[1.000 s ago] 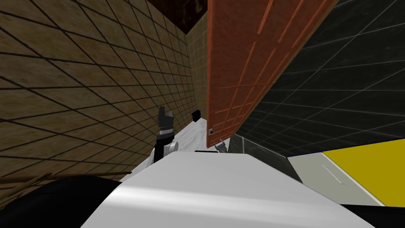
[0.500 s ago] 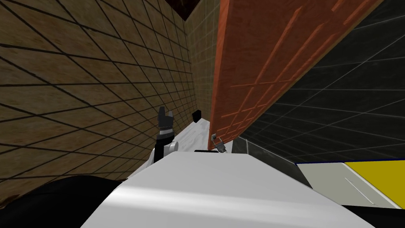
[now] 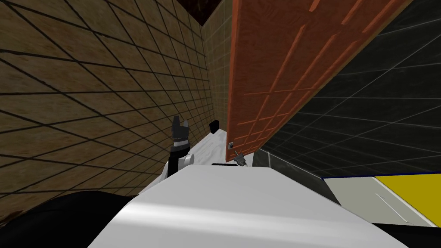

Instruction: Push the door open

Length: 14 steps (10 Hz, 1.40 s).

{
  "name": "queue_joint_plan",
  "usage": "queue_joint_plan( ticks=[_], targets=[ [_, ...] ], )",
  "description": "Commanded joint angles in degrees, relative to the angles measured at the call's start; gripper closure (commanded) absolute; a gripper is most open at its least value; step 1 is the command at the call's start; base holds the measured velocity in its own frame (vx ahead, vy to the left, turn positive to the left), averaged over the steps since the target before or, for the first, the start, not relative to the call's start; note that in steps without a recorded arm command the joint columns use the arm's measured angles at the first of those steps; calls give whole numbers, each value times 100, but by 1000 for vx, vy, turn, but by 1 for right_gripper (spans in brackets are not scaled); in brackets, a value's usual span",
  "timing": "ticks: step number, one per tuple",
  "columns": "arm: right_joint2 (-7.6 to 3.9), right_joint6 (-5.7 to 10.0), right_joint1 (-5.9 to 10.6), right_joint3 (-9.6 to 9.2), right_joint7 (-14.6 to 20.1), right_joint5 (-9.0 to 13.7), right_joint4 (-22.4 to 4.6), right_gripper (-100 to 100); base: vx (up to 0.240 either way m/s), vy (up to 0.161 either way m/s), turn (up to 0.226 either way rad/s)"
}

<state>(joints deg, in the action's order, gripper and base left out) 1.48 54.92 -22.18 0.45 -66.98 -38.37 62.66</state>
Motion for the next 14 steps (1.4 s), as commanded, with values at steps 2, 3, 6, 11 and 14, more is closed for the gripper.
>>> queue_joint_plan(
  ticks=[2,3,6,11,14],
  targets=[
    [0,0,0,0,0,0,0,100,-3,-2,0],
    [-172,-11,-24,14,10,19,25,-100,-37,5,-34],
    [-220,-53,-110,67,46,90,115,-100,-129,17,-82],
    [-231,-91,-85,101,41,138,117,-100,-31,28,-20],
    [-252,-131,18,122,11,166,61,-100,211,87,15]
  ],
)
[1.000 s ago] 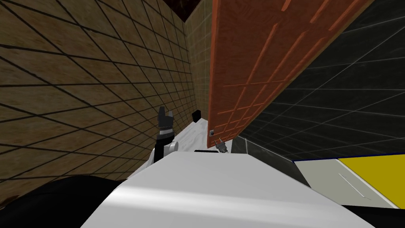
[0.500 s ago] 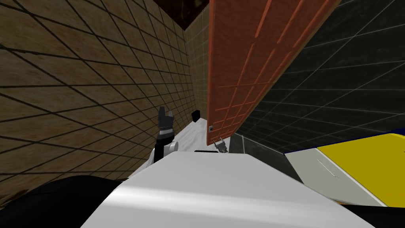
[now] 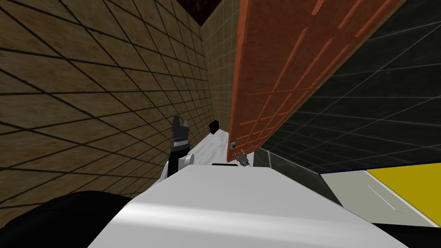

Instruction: Push the door open

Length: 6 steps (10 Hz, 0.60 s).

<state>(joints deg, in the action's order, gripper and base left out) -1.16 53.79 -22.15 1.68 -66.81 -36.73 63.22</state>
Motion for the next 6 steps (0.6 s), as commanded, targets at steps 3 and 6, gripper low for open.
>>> queue_joint_plan(
  ticks=[3,6],
  targets=[
    [157,-50,58,4,-11,14,1,-100,167,59,12],
    [157,-50,58,4,-11,14,1,100,-16,0,9]
  ],
)
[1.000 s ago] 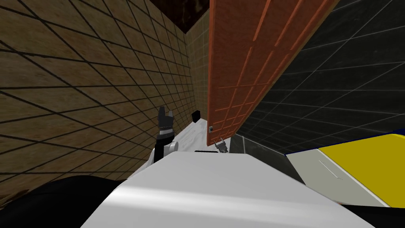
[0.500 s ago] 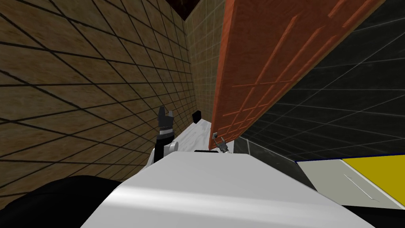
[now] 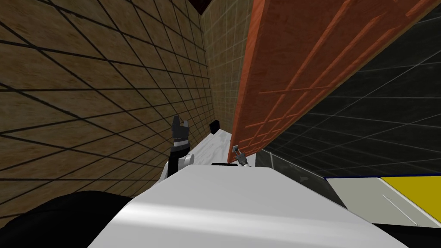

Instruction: Push the door open

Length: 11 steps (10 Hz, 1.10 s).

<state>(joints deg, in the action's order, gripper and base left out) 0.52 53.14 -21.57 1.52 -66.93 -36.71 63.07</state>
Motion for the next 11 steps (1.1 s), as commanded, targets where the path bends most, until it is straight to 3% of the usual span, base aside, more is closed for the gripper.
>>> queue_joint_plan(
  ticks=[1,3,11],
  targets=[
    [-11,16,0,20,0,12,17,100,-16,-6,-7],
    [-11,16,0,20,0,12,17,100,-9,-4,-2],
    [-151,-11,-7,-24,1091,470,-22,100,3,3,56]
  ],
)
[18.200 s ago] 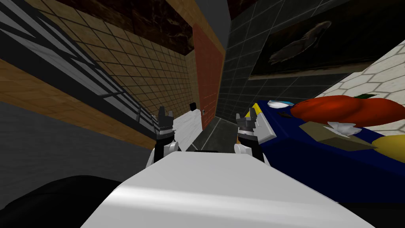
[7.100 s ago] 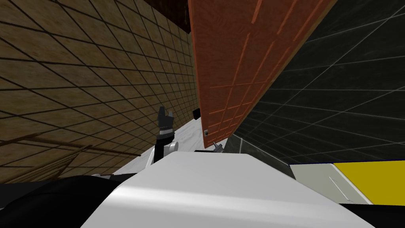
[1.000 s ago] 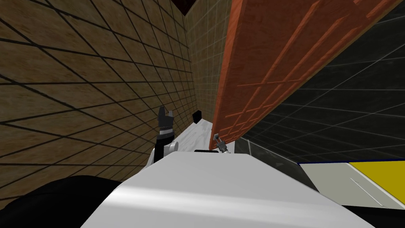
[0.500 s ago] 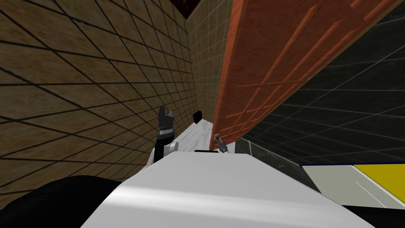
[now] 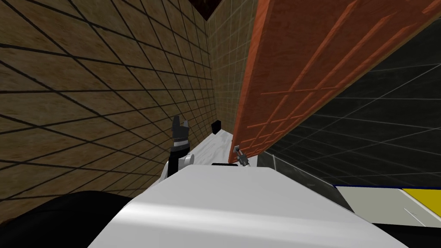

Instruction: Push the door open

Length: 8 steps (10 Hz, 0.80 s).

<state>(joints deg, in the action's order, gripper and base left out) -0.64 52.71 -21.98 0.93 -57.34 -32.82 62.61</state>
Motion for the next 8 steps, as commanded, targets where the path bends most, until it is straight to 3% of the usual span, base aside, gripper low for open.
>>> queue_joint_plan(
  ticks=[1,5,7,8],
  targets=[
    [-55,32,36,31,286,165,23,100,10,1,74],
    [-95,30,42,22,711,334,20,100,6,1,47],
    [-135,28,48,12,1072,545,18,100,8,-5,67],
    [-169,102,-45,38,791,409,45,-100,-16,3,-41]
  ],
)
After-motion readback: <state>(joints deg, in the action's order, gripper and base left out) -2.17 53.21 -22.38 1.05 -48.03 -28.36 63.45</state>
